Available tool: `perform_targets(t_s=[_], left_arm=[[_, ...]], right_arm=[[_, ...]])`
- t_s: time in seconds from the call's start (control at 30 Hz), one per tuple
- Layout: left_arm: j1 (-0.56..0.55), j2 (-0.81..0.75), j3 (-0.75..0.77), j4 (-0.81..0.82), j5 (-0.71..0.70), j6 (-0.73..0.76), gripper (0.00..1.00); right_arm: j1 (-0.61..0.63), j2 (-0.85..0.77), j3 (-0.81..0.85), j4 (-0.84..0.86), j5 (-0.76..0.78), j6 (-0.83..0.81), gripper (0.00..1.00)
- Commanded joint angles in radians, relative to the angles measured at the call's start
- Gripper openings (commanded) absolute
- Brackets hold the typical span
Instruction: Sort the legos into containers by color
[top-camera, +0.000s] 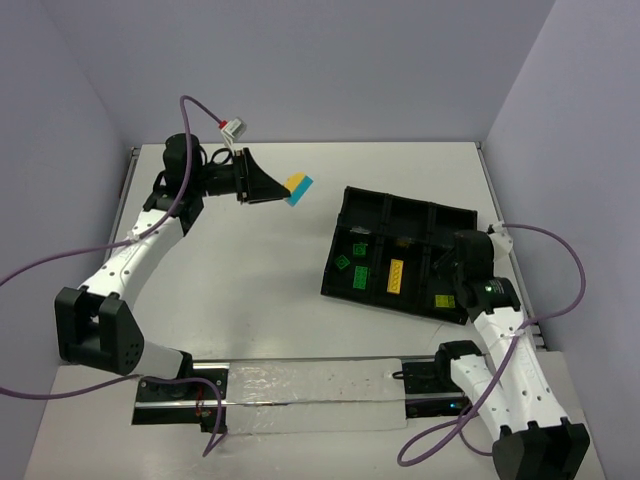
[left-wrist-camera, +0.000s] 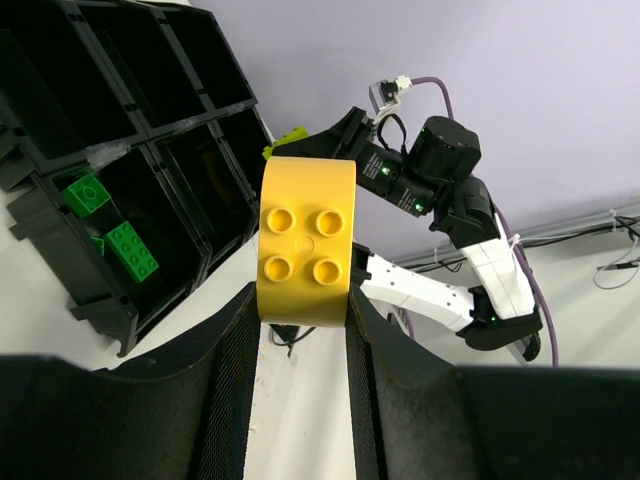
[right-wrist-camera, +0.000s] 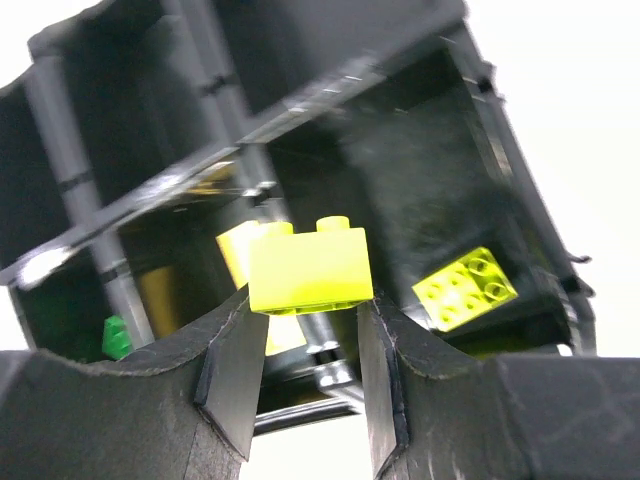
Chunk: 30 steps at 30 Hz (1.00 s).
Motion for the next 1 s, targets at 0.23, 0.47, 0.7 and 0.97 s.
perform_targets(t_s=[0.23,0.47,0.7,0.97], left_arm=[[-0.003,0.075,0.081,-0.018,0.030,0.057,0.00],[-0.003,0.118,0.119,-0.021,0.037,0.057,0.00],[-0.003,0.140,0.138,-0.010,0.041,0.047,0.00],[-0.003,0.131,0.130,-0.007,0.038,0.044,0.00]], right_arm=[[-0.051,0.087,-0.045,-0.087,0.160,0.189,0.31],[-0.055,0.005,-0.045,-0.046,0.171,0.138,0.83],[-0.054,0.013,-0.021,-0.003,0.106,0.051,0.81],[-0.055,-0.110,-0.002,0.248,-0.241,-0.093,0.76]])
